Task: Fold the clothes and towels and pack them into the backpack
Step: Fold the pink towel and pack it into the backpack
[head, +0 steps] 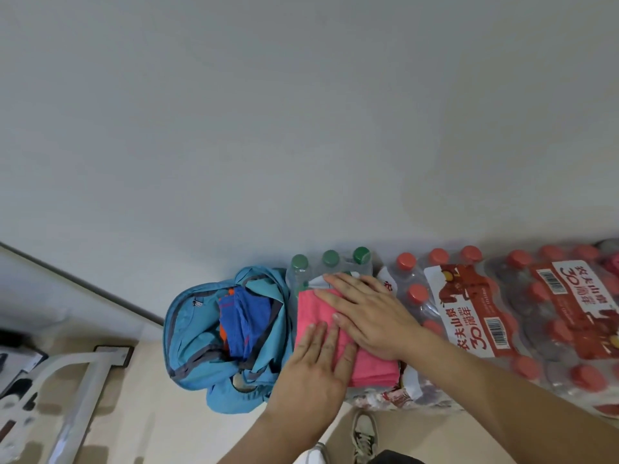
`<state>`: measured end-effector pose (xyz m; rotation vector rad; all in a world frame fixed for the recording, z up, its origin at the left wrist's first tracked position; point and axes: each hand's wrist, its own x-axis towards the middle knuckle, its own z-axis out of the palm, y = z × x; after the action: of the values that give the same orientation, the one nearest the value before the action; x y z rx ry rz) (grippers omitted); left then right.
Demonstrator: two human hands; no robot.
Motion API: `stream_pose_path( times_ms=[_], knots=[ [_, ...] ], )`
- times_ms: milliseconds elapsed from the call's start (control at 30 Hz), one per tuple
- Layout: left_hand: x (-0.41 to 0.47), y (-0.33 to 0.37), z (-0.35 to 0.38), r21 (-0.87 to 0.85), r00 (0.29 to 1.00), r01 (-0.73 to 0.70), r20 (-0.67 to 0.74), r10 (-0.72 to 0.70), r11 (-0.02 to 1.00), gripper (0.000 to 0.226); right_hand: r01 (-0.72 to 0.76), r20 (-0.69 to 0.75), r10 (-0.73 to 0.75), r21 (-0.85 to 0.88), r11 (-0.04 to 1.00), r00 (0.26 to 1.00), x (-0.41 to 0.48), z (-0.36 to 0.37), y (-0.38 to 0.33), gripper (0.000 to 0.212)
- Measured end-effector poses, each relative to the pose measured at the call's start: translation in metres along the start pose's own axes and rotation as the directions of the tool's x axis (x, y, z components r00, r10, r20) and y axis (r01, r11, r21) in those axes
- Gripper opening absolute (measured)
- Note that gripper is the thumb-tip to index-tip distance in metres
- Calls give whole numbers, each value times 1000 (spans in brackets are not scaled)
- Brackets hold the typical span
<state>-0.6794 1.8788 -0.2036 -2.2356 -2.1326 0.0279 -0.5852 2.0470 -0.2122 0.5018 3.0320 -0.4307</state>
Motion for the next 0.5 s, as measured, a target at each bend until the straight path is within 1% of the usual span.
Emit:
stream_pose_path(
  times_ms=[100, 167, 200, 267, 300, 333, 367, 433, 467, 500],
  knots=[
    [-5, -10, 7, -76, 998, -19, -63, 14, 997, 47, -3, -52, 1, -36, 999, 999, 2, 2, 1, 50],
    [-5, -15, 11, -128, 998, -27, -65, 19, 991, 43, -45, -115, 40, -36, 998, 992, -1, -2, -5, 47],
    [-5, -16, 11, -140, 998, -28, -60, 20, 990, 42, -56, -157, 56, 4, 998, 986, -6, -4, -10, 45],
    [-2, -17, 11, -147, 998, -45, -61, 36, 988, 40, -52, -202, 90, 187, 981, 975, -23, -11, -24, 45],
    [-1, -17, 9, -147, 997, -61, -61, 52, 987, 37, -61, -201, 113, 248, 967, 973, -35, -12, -32, 49],
    [0, -18, 7, -147, 996, -73, -59, 65, 986, 36, -68, -187, 118, 252, 965, 975, -48, -9, -39, 55],
    [0, -19, 5, -146, 995, -81, -64, 72, 986, 37, -65, -177, 100, 191, 979, 979, -60, -5, -45, 60],
    [2, -21, -3, -168, 995, -70, -81, 57, 983, 38, -52, -107, 53, 12, 999, 993, -76, 7, -52, 64],
    [2, -22, -5, -183, 995, -60, -85, 45, 981, 38, -56, -81, 52, -42, 998, 995, -79, 13, -52, 69],
    [1, -22, -5, -191, 996, -52, -82, 37, 980, 39, -51, -87, 45, -70, 996, 995, -80, 19, -50, 74]
  ],
)
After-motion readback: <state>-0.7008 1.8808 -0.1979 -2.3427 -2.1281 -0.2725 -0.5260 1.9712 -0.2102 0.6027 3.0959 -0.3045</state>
